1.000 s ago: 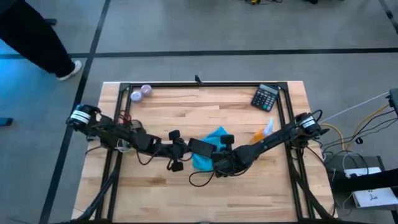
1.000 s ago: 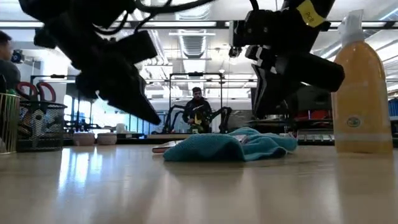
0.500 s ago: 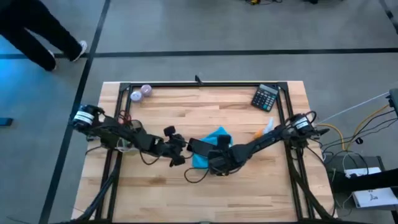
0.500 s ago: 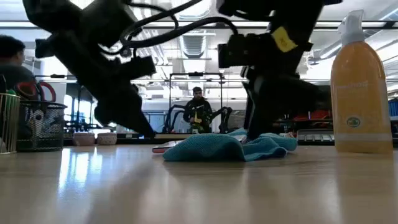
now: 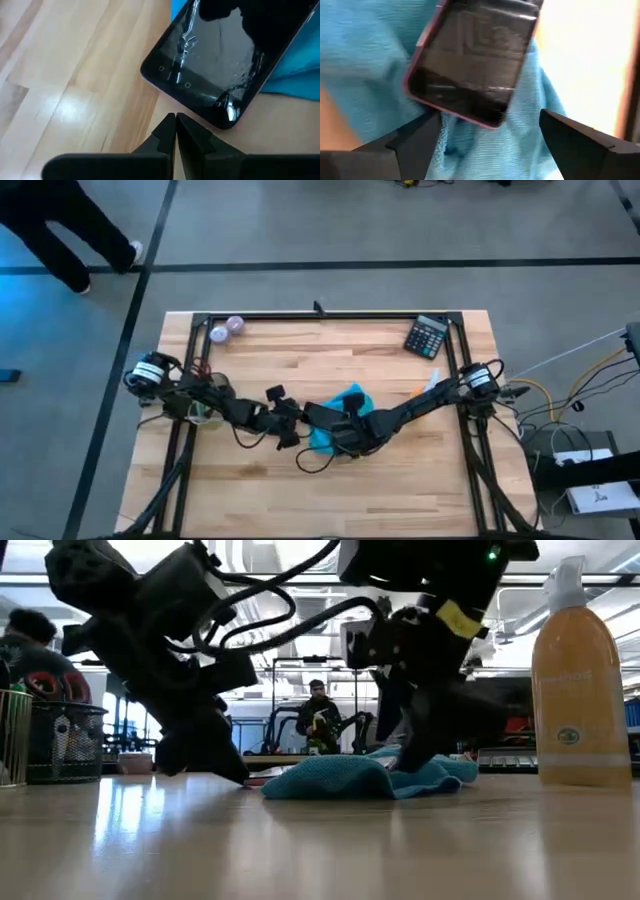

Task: Apply microfiber cloth
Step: Wipe the pink cellphone with the blue microfiber cloth

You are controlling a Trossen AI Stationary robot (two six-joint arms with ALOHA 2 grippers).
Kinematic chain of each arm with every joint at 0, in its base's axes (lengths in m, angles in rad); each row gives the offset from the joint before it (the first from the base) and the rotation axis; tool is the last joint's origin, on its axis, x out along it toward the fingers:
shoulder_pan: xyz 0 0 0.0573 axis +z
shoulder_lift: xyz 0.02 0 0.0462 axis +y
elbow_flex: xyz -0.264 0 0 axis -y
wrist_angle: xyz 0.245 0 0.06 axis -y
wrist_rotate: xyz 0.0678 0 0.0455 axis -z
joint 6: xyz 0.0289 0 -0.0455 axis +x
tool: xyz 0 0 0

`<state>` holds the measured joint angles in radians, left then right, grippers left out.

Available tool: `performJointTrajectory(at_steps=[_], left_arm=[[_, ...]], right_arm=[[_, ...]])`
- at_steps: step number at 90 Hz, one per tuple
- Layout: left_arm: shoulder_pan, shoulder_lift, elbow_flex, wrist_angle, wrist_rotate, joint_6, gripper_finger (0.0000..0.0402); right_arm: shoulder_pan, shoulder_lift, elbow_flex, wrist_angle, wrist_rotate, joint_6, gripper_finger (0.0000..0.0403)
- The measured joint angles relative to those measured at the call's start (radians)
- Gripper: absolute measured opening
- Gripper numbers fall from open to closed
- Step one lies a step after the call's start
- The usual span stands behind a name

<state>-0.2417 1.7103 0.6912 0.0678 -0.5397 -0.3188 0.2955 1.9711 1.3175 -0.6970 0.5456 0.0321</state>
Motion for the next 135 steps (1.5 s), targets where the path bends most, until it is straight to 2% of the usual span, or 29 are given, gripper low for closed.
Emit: performJointTrajectory(at_steps=[22,65,87,105,120,135], left_arm=[[0.003,0.001,-0.002,0.027,0.007,0.025,0.0],[0.001,0.002,0.001,0.073,0.033,0.047,0.0],[0.001,0.002,0.001,0.081,0.034,0.066,0.0],[0.002,0.002,0.001,0.079,0.029,0.077,0.0],[0.002,0.002,0.001,0.078,-0.012,0.076,0.0],[0.0,0.002,0.001,0.072,-0.013,0.075,0.0]], right_arm=[[0.021,0.002,0.002,0.068,-0.008,-0.06,0.0297],[0.048,0.001,0.098,0.103,0.024,-0.13,0.0237],[0.049,0.001,0.099,0.114,0.016,-0.121,0.0179],[0.051,0.001,0.129,0.098,0.013,-0.079,0.0105],[0.057,0.0,0.203,-0.02,0.055,-0.056,0.0021],[0.057,0.0,0.339,-0.283,0.004,0.037,0.0021]])
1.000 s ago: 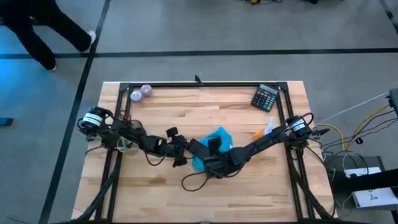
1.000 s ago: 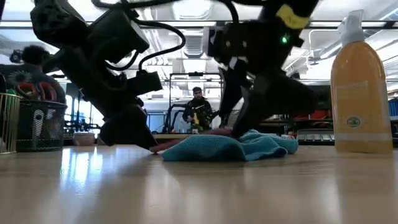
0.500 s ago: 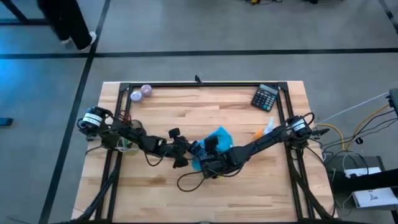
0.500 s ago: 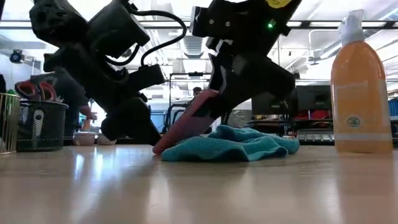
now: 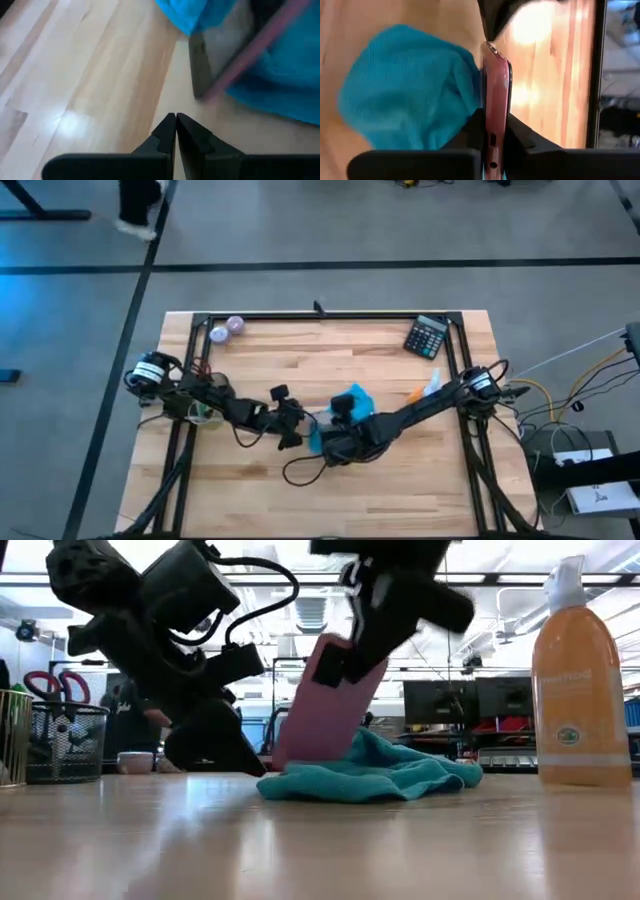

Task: Apply microfiber cloth
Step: Wipe the pink cellphone with the blue microfiber cloth

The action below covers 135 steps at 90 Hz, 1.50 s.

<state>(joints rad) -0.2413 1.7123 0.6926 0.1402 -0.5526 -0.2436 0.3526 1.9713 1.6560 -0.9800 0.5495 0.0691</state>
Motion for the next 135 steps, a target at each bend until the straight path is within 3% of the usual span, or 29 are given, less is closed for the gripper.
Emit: performJointTrajectory(at_steps=[19,34,50,71,102,135], left_arm=[[0.001,0.0,0.0,0.006,-0.003,0.0,0.0],[0.001,0.0,0.0,0.025,-0.004,0.012,0.0],[0.001,-0.001,0.0,0.046,-0.005,0.024,0.0],[0.001,-0.002,-0.001,0.046,-0.006,0.041,0.0],[0.001,0.0,-0.002,0.047,-0.007,0.048,0.0],[0.001,0.001,-0.002,0.048,-0.008,0.048,0.0]], right_arm=[[-0.02,0.0,0.221,-0.302,-0.097,0.111,0.0012],[-0.057,-0.002,0.341,-0.358,-0.387,0.169,0.0011],[-0.128,0.003,0.318,-0.332,-0.536,0.358,0.0016],[-0.202,0.01,0.216,-0.286,-0.66,0.441,0.0029],[-0.244,0.01,0.157,-0.271,-0.654,0.446,0.0045],[-0.247,0.003,0.157,-0.298,-0.654,0.365,0.0126]])
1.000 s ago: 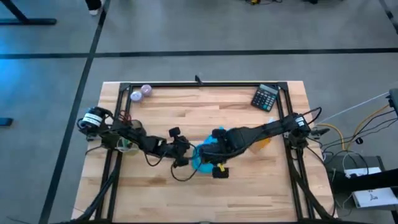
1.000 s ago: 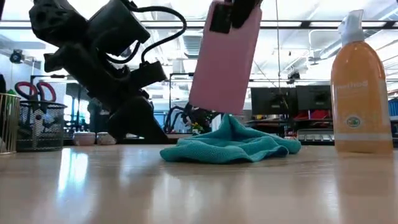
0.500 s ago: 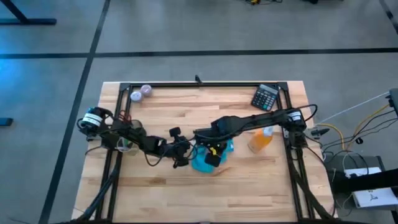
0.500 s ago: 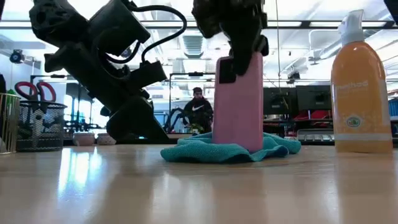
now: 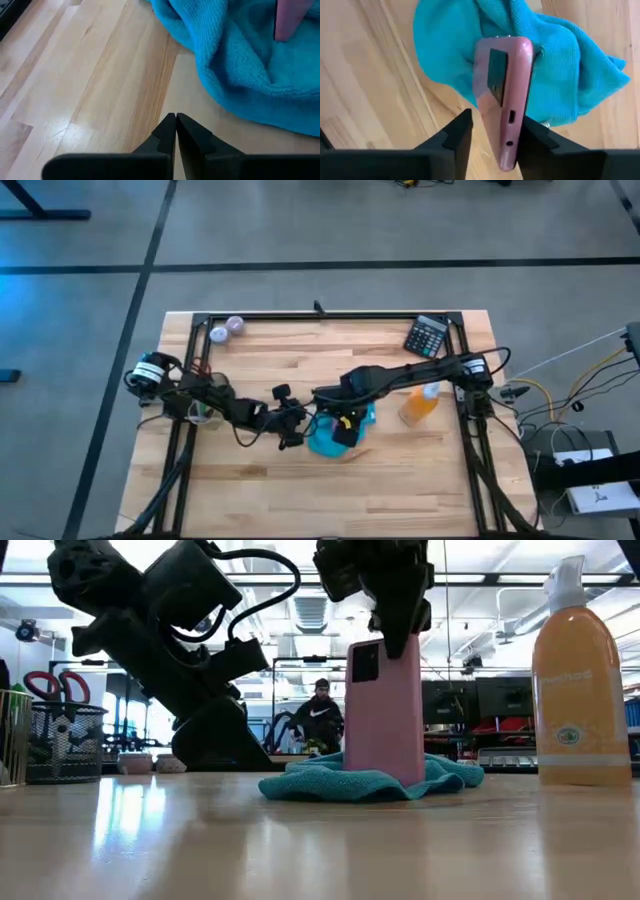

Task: Apply microfiber cloth
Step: Wipe the pink cellphone with the blue microfiber cloth

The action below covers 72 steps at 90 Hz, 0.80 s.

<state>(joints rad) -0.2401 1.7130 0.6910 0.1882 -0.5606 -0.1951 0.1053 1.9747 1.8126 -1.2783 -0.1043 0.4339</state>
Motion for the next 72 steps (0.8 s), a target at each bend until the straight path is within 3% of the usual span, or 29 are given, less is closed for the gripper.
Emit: performJointTrajectory(at_steps=[19,38,72], left_arm=[[0.0,0.0,0.0,0.004,0.0,0.0,0.0],[0.0,0.001,0.0,0.005,0.0,0.0,0.0],[0.0,0.001,0.0,0.007,0.001,-0.005,0.0]], right_arm=[[-0.023,-0.005,0.003,-0.027,0.0,-0.007,0.0163],[-0.058,-0.005,0.071,-0.098,0.004,-0.025,0.0175],[-0.085,-0.007,0.14,-0.152,0.219,-0.053,0.0137]])
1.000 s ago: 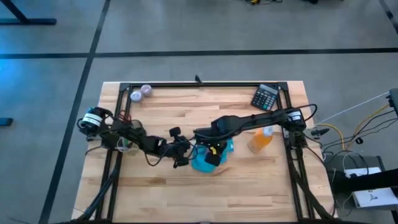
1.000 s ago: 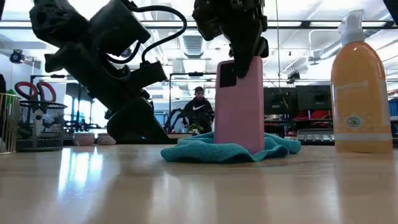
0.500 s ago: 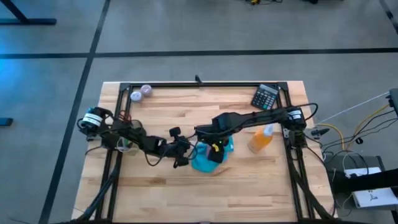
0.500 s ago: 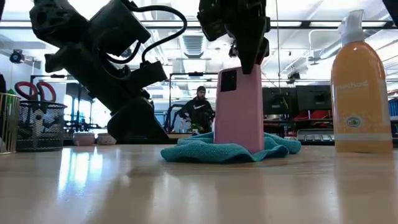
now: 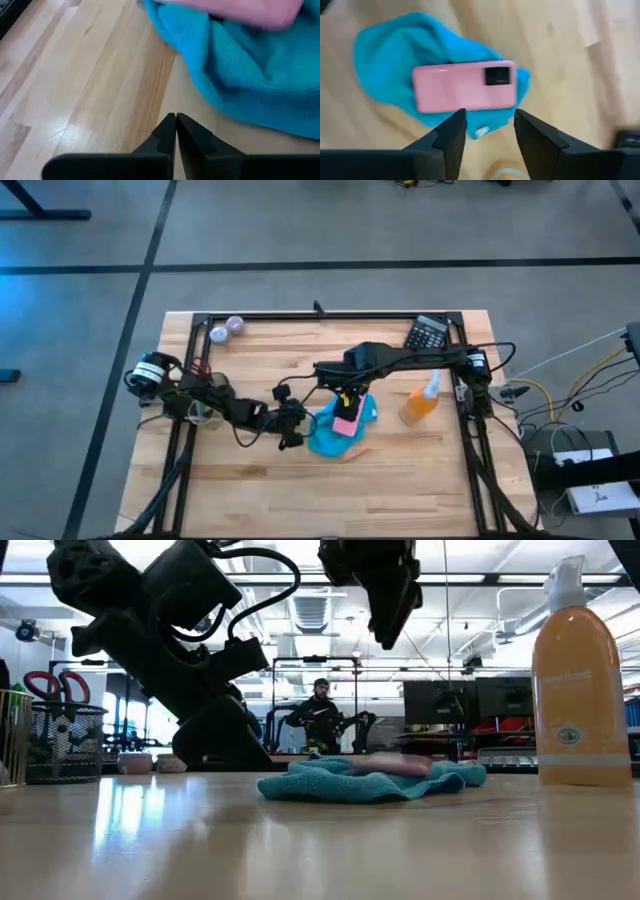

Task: Apply microfiber cloth
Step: Wipe the pink cellphone with the blue microfiber cloth

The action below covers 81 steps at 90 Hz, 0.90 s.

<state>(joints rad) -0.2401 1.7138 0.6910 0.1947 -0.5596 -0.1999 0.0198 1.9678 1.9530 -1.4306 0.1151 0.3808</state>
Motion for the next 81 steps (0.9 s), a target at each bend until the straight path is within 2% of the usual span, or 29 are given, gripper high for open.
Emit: performJointTrajectory(at_steps=[12,28,33,55,67,81], left_arm=[[0.0,0.0,0.0,0.001,0.0,-0.014,0.0],[0.0,0.0,0.0,0.017,0.001,-0.019,0.0],[0.0,0.0,0.0,0.025,0.001,-0.019,0.0],[0.0,0.001,0.0,0.041,0.001,-0.018,0.0],[0.0,0.001,0.0,0.043,0.002,-0.011,0.0],[0.0,0.001,0.0,0.051,0.002,-0.011,0.0]], right_arm=[[0.013,0.0,-0.084,0.071,0.025,-0.023,0.0101],[0.019,0.0,-0.247,0.203,0.046,-0.035,0.0022],[0.019,0.001,-0.301,0.254,0.045,-0.037,0.0007],[0.019,0.001,-0.506,0.514,0.04,-0.015,0.0003],[0.022,-0.004,-0.589,0.635,0.005,0.005,0.0002],[0.022,-0.007,-0.617,0.655,0.0,0.003,0.0001]])
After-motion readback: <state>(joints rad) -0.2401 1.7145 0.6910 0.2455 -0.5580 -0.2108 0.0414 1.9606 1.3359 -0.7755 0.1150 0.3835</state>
